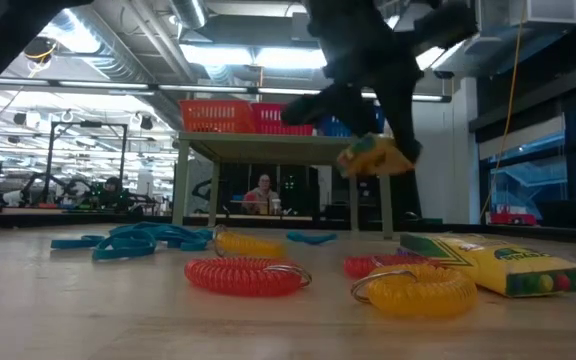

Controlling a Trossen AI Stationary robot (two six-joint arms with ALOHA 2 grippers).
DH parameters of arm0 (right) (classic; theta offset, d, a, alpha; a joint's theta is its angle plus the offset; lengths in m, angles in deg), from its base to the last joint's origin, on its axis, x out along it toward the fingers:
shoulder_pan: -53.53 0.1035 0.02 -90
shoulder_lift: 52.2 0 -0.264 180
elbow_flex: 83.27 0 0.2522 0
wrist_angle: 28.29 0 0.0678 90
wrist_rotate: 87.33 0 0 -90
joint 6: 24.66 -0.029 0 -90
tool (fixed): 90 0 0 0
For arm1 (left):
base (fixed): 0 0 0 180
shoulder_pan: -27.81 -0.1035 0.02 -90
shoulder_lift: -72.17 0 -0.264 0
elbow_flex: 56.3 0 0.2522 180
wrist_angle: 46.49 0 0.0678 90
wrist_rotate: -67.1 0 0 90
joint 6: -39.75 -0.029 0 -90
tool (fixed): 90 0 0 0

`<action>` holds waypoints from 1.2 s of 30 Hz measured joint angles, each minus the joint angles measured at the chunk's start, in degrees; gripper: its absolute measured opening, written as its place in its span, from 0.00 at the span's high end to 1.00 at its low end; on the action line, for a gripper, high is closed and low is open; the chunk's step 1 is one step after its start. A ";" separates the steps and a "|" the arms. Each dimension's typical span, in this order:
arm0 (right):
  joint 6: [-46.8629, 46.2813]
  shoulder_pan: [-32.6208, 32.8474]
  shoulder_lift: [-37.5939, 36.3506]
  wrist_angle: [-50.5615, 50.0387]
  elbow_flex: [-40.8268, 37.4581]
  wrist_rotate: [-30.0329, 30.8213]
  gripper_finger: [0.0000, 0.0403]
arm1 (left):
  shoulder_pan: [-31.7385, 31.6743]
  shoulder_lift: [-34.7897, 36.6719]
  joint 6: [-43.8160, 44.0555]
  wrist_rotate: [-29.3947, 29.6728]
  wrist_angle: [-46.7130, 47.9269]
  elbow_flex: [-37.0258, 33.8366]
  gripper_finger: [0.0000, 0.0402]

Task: Pick & Place Office Desk Supplies
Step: Put the yellow box of crayon into the orange bin on the shelf

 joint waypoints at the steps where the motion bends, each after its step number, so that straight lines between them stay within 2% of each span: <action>1: 0.00 0.00 0.00 0.06 0.00 0.02 0.47 | -0.25 0.81 0.00 0.78 0.35 -0.04 0.85; 4: 0.02 0.00 0.00 0.17 0.00 0.00 0.47 | -0.98 4.38 0.16 4.50 1.65 -0.05 0.85; 11: 0.02 0.00 0.00 0.34 0.00 0.00 0.47 | -2.42 14.17 1.46 18.09 6.14 0.01 0.85; 21: -0.02 0.00 -0.02 0.81 0.00 0.00 0.47 | -2.73 28.95 5.91 44.35 16.59 0.05 0.85; 23: -0.01 0.00 -0.02 0.85 0.00 0.00 0.47 | -2.89 31.82 7.46 47.66 18.91 0.05 0.85; 27: -0.02 0.00 -0.02 1.02 0.00 0.00 0.47 | -4.70 35.76 15.70 51.55 28.67 0.08 0.85; 30: -0.09 0.00 -0.02 1.05 -0.01 0.00 0.47 | -7.14 37.08 20.24 51.82 35.36 0.07 0.85; 36: -0.04 0.00 -0.02 1.27 0.00 0.00 0.47 | -14.75 37.17 14.67 42.61 33.97 -0.55 0.85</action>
